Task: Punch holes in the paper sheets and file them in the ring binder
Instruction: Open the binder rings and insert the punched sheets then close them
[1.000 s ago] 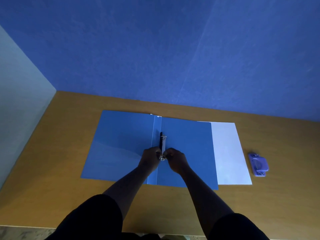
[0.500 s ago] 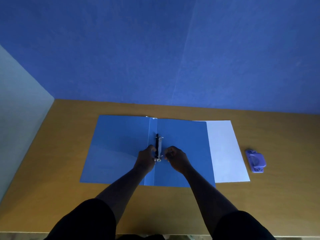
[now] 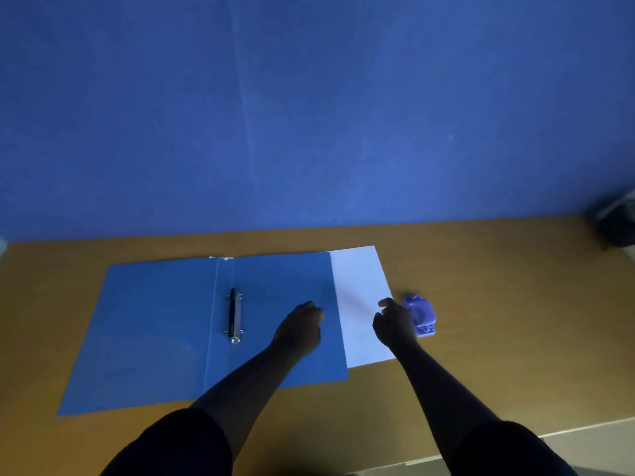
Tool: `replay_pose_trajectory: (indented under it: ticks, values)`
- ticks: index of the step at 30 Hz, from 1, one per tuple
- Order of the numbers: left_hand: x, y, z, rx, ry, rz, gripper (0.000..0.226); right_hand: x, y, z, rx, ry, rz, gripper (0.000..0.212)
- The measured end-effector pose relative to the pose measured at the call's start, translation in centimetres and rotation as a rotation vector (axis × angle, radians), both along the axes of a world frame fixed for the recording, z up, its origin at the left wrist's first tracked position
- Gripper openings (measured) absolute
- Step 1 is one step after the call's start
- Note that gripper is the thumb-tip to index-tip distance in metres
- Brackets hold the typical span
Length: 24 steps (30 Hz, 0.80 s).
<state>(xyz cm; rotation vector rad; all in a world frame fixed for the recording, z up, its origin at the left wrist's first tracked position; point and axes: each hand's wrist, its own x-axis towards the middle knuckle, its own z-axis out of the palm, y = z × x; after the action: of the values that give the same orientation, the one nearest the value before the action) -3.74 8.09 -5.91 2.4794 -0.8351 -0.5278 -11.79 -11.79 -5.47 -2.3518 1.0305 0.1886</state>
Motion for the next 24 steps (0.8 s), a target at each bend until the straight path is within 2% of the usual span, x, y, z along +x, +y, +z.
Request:
replay_pose_trajectory:
  ticks: [3,6,10,15,19,24]
  values:
    - [-1.8,-3.5,-1.0,0.106,-0.046,-0.117,0.037,-0.9,-2.6,-0.5,-0.023,0.035,-0.008,0.042]
    - [-2.6,-5.9,-1.7,0.227,-0.092,-0.150,0.033,-1.0,-4.1,-1.0,-0.074,0.103,0.045,0.031]
    - [-2.8,-7.2,-2.4,0.343,-0.067,-0.150,0.027,-0.4,-4.3,-1.7,-0.095,0.153,0.076,0.035]
    - [-3.6,-7.5,-3.3,0.399,-0.064,-0.119,0.046,-0.1,-3.7,-1.5,-0.084,0.182,0.044,0.040]
    - [-3.5,-7.7,-3.2,0.399,-0.054,-0.111,0.051,0.6,-4.2,-1.9,-0.012,0.166,-0.017,0.047]
    - [-3.4,-7.8,-3.2,0.396,-0.023,-0.113,0.051,1.5,-5.3,-0.8,0.191,0.046,-0.095,0.051]
